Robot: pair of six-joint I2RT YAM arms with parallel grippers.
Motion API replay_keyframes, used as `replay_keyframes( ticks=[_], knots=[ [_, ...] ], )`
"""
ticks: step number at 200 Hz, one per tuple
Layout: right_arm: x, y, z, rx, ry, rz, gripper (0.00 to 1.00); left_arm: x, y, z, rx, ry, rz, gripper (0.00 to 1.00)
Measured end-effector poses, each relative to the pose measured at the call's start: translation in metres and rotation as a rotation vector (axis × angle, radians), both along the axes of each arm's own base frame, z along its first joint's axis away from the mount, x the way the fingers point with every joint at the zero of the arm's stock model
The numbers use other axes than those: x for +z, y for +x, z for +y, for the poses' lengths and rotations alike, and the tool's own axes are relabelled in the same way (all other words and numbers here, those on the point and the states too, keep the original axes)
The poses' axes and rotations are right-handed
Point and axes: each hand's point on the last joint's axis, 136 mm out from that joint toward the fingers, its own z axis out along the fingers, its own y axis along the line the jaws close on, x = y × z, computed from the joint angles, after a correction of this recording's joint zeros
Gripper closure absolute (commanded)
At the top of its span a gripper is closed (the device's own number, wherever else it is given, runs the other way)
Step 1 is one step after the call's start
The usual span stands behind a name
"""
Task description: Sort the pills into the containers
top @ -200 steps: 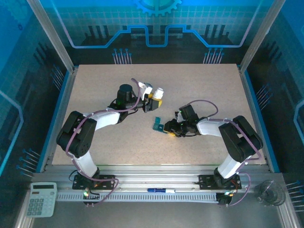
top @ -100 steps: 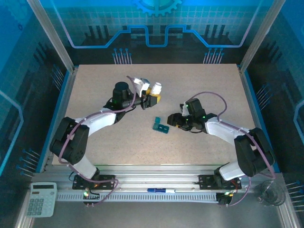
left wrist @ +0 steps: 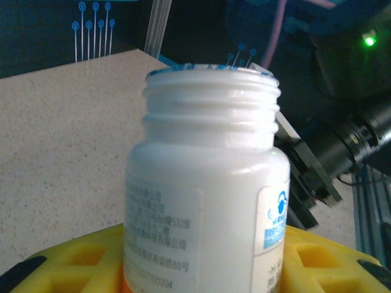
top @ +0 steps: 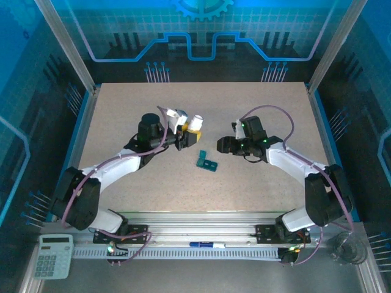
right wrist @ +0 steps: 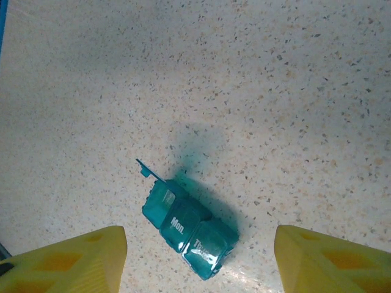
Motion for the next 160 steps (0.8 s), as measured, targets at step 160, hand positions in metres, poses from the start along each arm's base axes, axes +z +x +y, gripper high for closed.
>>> replay_keyframes(
  ticks=[160],
  knots=[
    [-0.054,-0.019,0.02,0.193,-0.25,0.0,0.36,-0.084,-0.063,0.02,0.044,0.18,0.214,1.0]
  ],
)
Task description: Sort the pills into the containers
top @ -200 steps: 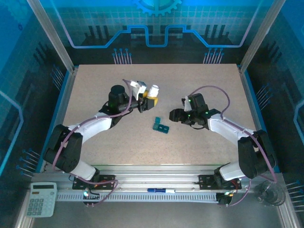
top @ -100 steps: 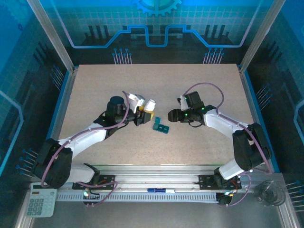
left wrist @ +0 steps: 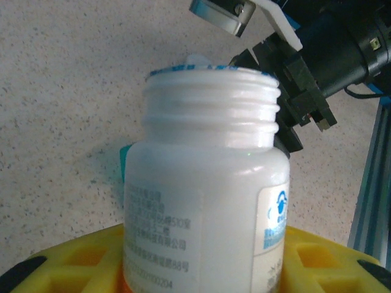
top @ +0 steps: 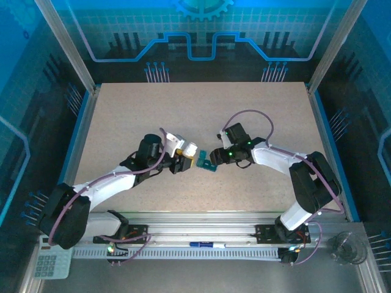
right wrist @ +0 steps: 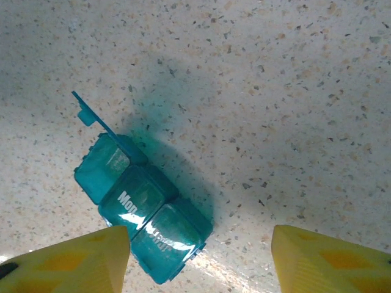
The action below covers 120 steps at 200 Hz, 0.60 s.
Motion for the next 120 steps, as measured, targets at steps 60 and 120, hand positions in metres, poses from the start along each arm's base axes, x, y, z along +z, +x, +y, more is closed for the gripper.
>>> replay_keyframes(
  ticks=[60,120],
  knots=[
    [-0.007,0.002,-0.002,0.0,-0.041,-0.014,0.37,-0.029,-0.009,-0.009,-0.021,0.053,0.073,1.0],
    [-0.018,0.001,-0.003,-0.001,-0.062,0.009,0.36,-0.059,-0.011,-0.014,-0.024,0.135,0.17,1.0]
  ],
)
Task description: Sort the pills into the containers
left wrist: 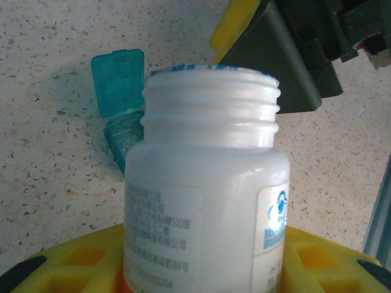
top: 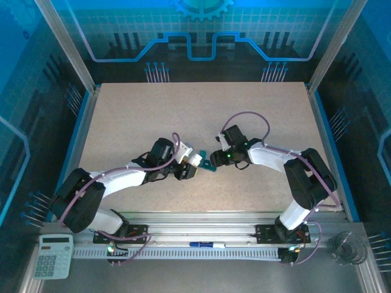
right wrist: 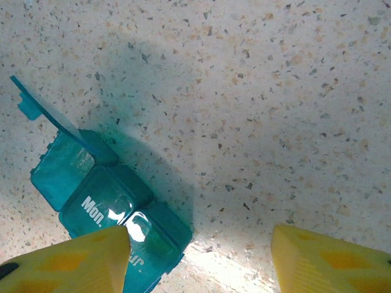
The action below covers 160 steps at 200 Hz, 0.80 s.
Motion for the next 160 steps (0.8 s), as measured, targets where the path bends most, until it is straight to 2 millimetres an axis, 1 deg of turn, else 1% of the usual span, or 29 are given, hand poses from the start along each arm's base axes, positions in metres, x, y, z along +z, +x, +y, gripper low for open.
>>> replay_keyframes(
  ticks=[62,133,160],
  knots=[
    [-0.004,-0.001,0.005,0.013,0.0,0.001,0.36,-0.013,0.006,-0.004,0.005,0.068,0.061,1.0],
    [-0.011,-0.003,0.009,0.023,-0.008,0.009,0.37,-0.023,0.008,-0.002,0.003,0.18,0.125,1.0],
    [-0.012,-0.002,0.01,0.022,-0.006,0.006,0.37,-0.029,0.006,0.0,-0.001,0.228,0.151,1.0]
  ],
)
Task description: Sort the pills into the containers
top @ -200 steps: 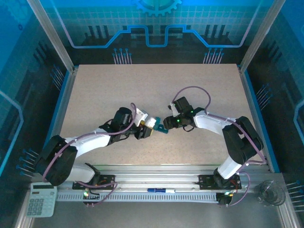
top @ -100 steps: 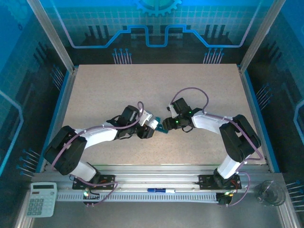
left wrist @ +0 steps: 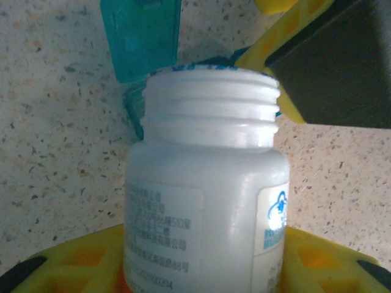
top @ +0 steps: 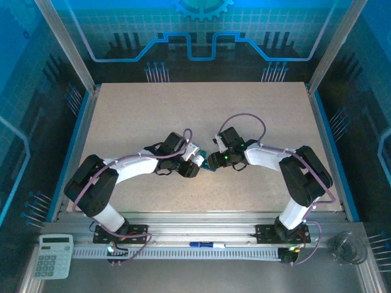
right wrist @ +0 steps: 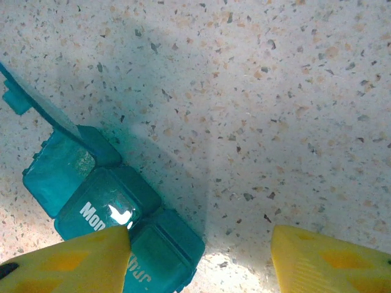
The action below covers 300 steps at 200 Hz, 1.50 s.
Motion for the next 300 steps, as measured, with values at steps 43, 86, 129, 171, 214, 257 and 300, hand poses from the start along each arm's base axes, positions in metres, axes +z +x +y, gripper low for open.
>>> replay_keyframes(
  ticks=[43,86,129,171,214,257,300],
  knots=[
    [0.001,0.002,0.001,-0.008,0.006,-0.007,0.37,-0.009,-0.003,0.004,-0.003,0.057,0.039,1.0],
    [0.001,0.002,0.001,-0.011,0.006,-0.006,0.37,-0.012,-0.001,0.006,0.004,0.096,0.067,1.0],
    [0.0,0.002,0.001,-0.015,0.009,-0.006,0.38,-0.008,0.003,0.006,0.008,0.124,0.089,1.0],
    [0.0,0.002,0.001,-0.018,0.011,-0.007,0.38,-0.006,0.004,0.007,0.01,0.152,0.117,1.0],
    [0.0,0.002,0.001,-0.02,0.016,-0.006,0.38,-0.003,0.003,0.009,0.007,0.181,0.143,1.0],
    [-0.001,0.002,0.002,-0.021,0.022,-0.007,0.38,-0.003,0.002,0.009,-0.01,0.215,0.159,1.0],
    [-0.001,0.002,0.002,-0.024,0.025,-0.008,0.38,-0.003,0.0,0.007,-0.025,0.239,0.177,1.0]
  ],
)
